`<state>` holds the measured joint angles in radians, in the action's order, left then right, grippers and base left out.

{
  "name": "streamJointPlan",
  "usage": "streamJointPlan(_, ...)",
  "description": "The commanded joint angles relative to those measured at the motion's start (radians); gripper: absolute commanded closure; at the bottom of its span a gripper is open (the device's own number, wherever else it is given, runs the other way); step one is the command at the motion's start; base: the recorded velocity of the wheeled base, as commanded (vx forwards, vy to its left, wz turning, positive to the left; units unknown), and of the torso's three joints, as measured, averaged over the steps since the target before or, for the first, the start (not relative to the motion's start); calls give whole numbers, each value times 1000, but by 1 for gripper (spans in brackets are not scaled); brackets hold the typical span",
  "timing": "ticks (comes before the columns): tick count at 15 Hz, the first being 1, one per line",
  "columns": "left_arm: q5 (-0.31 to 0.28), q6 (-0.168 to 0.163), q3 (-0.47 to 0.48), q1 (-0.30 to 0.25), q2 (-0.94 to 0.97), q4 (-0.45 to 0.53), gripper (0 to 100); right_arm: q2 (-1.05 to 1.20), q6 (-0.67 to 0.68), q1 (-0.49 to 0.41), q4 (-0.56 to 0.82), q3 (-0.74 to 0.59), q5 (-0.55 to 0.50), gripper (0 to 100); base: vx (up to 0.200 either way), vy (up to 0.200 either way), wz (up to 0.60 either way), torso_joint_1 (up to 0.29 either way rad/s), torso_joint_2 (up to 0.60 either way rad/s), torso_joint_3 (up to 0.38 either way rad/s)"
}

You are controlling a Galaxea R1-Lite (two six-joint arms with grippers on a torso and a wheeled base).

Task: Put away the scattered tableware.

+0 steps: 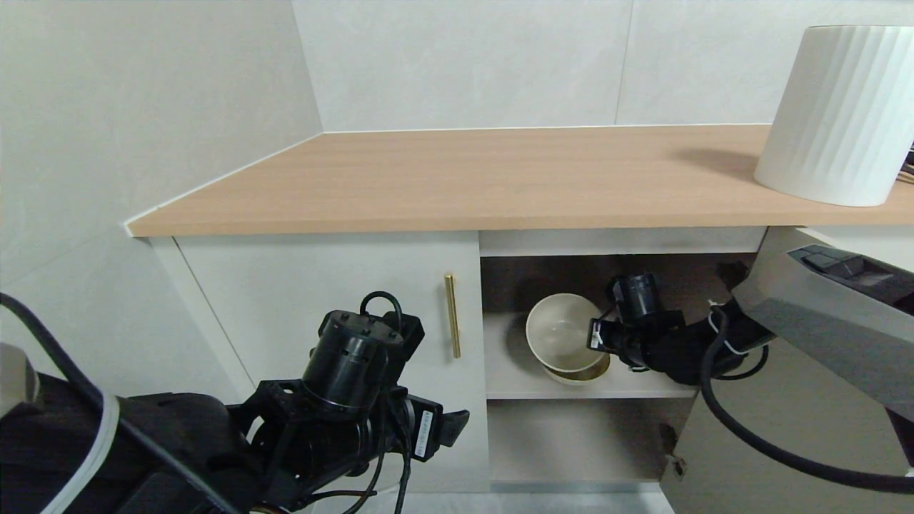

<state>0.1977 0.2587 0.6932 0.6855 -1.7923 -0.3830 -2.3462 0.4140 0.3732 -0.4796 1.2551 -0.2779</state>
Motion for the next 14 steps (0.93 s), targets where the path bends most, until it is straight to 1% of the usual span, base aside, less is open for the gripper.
streamJointPlan(1, 0, 1, 0, 0, -2, -1, 0, -15, 0, -7, -1, 7, 0, 100, 0, 0, 0, 0, 0, 0)
streamJointPlan(12, 0, 1, 0, 0, -2, -1, 0, -27, -3, -13, -1, 4, -1, 100, 0, 0, 0, 0, 0, 0)
streamJointPlan(14, 0, 1, 0, 0, -2, -1, 0, -32, -21, -13, -1, 1, -1, 100, 0, 0, 0, 0, 0, 0)
